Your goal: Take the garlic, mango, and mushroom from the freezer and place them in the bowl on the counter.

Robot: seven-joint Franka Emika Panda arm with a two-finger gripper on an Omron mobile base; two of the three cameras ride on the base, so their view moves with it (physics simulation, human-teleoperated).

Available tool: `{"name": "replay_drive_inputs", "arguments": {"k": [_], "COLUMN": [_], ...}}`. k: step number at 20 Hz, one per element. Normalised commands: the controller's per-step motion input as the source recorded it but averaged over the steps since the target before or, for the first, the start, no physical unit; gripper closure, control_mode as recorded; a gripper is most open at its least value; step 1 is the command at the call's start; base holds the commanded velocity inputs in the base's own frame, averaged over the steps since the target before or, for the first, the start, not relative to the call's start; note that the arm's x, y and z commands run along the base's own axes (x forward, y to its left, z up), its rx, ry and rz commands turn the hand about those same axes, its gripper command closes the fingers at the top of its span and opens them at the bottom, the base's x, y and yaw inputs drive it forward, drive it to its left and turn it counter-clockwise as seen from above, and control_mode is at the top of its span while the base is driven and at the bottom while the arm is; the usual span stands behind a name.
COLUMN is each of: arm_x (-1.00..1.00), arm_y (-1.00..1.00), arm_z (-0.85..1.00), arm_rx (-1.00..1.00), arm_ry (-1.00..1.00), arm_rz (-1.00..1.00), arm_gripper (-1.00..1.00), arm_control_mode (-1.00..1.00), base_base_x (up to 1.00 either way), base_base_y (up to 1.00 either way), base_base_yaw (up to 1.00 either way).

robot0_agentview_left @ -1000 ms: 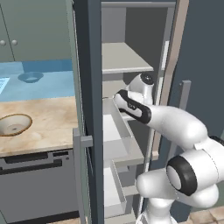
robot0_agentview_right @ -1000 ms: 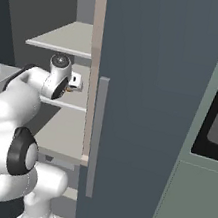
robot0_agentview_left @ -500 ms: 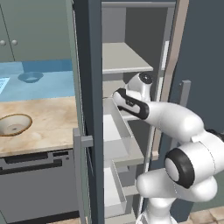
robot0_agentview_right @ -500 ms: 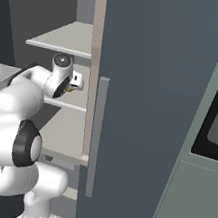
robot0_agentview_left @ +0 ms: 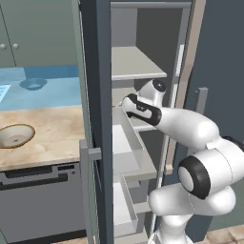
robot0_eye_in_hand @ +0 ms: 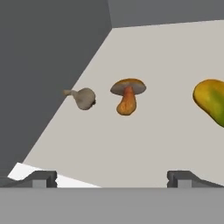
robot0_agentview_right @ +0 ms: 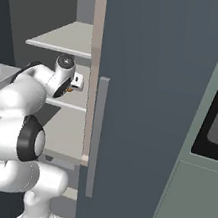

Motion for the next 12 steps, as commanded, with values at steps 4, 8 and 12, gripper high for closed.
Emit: {"name": "replay_drive_inputs", "arguments": {"k": [4,8,12], "arm_x": [0.04,0.04,0.18], "arm_y": [0.04,0.11,0.04], "arm_z": [-0.06,-0.06,0.00], "arm_rx": [0.04,0.00,0.00], "arm_ry": [0.00,0.00,0.06], "arm_rz": [-0.02,-0.04,-0.03], "arm_gripper": [-1.00,-1.00,-1.00], "arm_control_mode": [-1.00,-1.00,-1.00], "base_base_x": [0.00,0.00,0.00], "base_base_y": [0.00,0.00,0.00], "base_base_yaw": [0.00,0.00,0.00]}}
